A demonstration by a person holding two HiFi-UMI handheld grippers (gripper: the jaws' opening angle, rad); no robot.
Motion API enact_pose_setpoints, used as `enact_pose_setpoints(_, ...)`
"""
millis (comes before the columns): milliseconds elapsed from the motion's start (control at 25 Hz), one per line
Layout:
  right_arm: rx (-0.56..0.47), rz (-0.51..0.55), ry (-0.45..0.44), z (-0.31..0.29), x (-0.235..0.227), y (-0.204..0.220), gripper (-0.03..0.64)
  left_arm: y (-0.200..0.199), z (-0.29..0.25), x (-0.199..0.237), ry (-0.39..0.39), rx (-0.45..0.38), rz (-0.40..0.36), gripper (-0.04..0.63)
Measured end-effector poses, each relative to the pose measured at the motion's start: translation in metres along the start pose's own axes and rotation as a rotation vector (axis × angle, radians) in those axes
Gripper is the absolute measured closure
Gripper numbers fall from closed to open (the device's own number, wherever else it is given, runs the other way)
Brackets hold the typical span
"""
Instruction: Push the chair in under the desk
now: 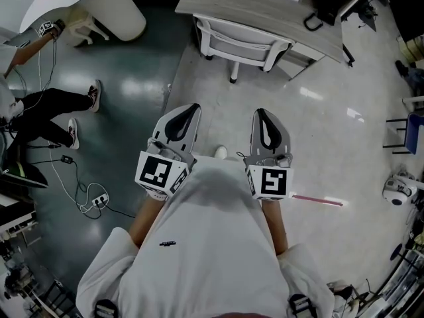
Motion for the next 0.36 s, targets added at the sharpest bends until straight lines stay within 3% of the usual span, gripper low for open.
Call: enact_pose_setpoints(360,-0.009,0.014,-0.006,0.009,0.006,-0.003,0.597,0.001,0.011,-0.006,0.003,-0.006,0.003,0.589)
Point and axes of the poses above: the fingertips, and each gripper's own axes: z backward along the fingers, x to its left, y out of its underside, the point moved 9 cm from there along z, backward along the fingers, and after that the axes turned 1 degree about -x, right-handed, at the moved point
